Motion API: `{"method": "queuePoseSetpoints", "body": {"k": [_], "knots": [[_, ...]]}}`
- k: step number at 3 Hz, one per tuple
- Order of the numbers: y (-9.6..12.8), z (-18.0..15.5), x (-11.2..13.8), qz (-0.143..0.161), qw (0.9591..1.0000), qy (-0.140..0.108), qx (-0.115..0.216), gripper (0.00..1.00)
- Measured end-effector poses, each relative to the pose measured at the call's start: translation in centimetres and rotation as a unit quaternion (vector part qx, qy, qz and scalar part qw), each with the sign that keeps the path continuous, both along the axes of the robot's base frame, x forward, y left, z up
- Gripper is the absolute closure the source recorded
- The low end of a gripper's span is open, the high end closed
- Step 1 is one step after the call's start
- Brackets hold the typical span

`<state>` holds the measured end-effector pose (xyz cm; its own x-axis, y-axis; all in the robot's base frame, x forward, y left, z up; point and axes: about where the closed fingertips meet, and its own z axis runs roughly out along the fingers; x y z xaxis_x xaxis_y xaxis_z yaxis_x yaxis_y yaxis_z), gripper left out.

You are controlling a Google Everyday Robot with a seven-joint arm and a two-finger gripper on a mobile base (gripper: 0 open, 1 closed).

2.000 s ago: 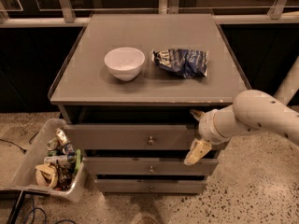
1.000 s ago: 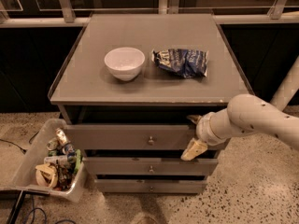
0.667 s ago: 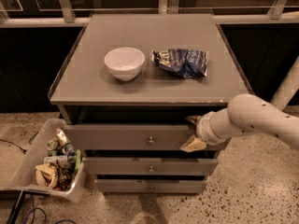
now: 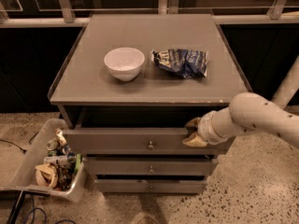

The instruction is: Open top drawer

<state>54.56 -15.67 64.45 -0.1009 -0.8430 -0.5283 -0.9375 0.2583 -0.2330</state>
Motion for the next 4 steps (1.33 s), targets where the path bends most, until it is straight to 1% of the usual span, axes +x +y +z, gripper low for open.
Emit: {"method": "queuePoseSetpoints", "body": {"k": [1, 2, 3, 4], "knots": [[0.0, 0.2, 0.0, 0.0, 1.0, 0.0, 0.0, 1.0], [-0.5, 0.0, -1.3, -0.001, 1.0, 0.002, 0.002, 1.0], [-0.6, 0.1, -1.4, -0.001, 1.0, 0.003, 0.002, 1.0], [-0.7, -0.1, -2.3, -0.004, 1.0, 0.004, 0.004, 1.0]]}}
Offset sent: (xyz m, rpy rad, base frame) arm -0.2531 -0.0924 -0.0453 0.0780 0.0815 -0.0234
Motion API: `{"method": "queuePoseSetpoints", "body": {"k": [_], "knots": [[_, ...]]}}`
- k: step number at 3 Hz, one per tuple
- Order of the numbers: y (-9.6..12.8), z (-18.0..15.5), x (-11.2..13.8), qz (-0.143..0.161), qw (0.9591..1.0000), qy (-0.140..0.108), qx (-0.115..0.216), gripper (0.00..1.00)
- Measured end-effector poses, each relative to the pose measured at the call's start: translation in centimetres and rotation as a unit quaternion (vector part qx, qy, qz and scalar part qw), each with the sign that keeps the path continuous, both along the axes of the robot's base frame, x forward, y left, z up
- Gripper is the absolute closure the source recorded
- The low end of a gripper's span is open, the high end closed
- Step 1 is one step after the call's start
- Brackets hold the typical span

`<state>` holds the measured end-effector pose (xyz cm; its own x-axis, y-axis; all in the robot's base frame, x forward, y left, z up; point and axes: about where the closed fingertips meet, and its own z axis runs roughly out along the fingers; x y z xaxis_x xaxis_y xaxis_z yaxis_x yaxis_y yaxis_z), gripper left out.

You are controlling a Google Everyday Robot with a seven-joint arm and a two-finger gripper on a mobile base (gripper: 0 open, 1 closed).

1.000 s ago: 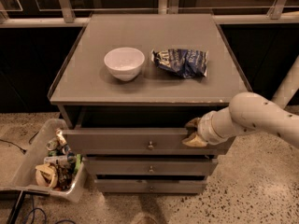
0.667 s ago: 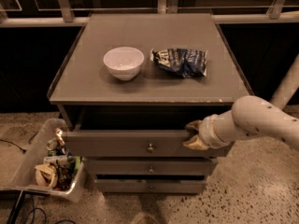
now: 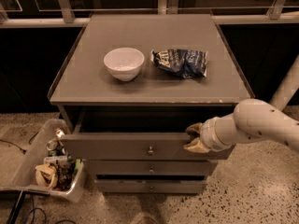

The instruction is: Open top drawer

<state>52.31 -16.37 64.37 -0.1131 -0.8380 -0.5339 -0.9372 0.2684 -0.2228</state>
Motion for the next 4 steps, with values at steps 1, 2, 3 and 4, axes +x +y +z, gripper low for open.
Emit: {"method": "queuePoseSetpoints", "body": {"k": [1, 2, 3, 4], "knots": [[0.0, 0.0, 0.0, 0.0, 1.0, 0.0, 0.0, 0.81], [0.0, 0.0, 0.0, 0.0, 1.0, 0.0, 0.0, 0.58], [0.0, 0.0, 0.0, 0.0, 1.0, 0.0, 0.0, 0.35], [0.01, -0.01, -0.01, 0.0, 1.0, 0.0, 0.0, 0.37]]}}
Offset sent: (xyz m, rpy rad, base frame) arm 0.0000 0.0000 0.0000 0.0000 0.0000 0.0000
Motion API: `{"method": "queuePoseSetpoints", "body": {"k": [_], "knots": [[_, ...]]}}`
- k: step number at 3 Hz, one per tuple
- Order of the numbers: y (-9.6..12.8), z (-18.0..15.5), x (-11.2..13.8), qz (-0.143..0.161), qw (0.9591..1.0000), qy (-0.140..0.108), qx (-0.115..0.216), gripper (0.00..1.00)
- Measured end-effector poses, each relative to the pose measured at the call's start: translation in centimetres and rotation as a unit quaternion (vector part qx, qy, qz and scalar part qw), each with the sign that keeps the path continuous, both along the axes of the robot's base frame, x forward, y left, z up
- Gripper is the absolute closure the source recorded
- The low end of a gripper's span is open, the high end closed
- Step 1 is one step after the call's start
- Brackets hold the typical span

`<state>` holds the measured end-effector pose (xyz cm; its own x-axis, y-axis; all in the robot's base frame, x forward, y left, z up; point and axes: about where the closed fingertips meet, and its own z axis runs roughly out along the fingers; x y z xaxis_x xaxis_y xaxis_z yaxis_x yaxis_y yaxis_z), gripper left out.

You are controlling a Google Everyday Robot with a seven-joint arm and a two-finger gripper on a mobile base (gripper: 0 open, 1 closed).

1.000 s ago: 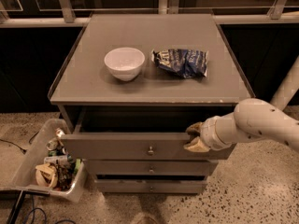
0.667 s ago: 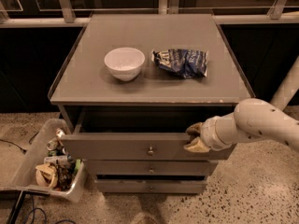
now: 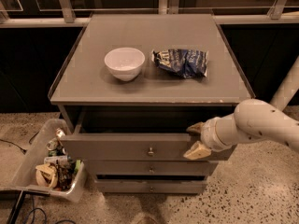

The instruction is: Open top drawer

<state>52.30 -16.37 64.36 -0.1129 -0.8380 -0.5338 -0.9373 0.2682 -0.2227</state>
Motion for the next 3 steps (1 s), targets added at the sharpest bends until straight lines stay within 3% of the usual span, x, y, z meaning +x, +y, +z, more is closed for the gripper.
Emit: {"method": "queuePoseSetpoints", "body": {"k": [2, 3], "knots": [[-0.11, -0.23, -2.06, 0.008, 1.0, 0.002, -0.003, 0.83], [-0.1, 0.06, -2.07, 0.008, 1.0, 0.001, -0.003, 1.0]]}}
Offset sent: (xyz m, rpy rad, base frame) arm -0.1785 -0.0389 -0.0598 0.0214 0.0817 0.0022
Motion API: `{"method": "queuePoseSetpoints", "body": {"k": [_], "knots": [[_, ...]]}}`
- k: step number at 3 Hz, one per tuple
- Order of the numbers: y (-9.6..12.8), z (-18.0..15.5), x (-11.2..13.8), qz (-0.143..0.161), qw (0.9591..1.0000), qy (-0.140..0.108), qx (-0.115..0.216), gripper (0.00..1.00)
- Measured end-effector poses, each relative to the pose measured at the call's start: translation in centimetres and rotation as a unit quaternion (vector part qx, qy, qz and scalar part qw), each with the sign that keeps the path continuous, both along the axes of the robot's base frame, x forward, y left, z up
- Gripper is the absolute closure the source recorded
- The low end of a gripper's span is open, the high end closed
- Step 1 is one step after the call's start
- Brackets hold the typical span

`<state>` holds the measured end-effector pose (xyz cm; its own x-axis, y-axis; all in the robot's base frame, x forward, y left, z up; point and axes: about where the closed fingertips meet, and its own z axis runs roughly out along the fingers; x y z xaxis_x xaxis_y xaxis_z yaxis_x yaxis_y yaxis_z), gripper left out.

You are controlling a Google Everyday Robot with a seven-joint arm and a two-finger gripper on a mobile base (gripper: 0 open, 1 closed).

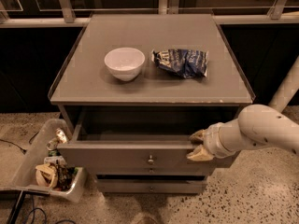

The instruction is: Open top drawer

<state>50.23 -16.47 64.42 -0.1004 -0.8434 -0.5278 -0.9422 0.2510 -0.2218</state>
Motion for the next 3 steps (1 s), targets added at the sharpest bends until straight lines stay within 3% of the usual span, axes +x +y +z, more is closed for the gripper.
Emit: {"method": "queuePoseSetpoints", "body": {"k": [1, 3], "knots": [[0.5, 1.01, -0.65, 0.001, 0.9999, -0.017, 0.004, 1.0], [0.52, 1.01, -0.65, 0.001, 0.9999, -0.017, 0.004, 0.58]]}}
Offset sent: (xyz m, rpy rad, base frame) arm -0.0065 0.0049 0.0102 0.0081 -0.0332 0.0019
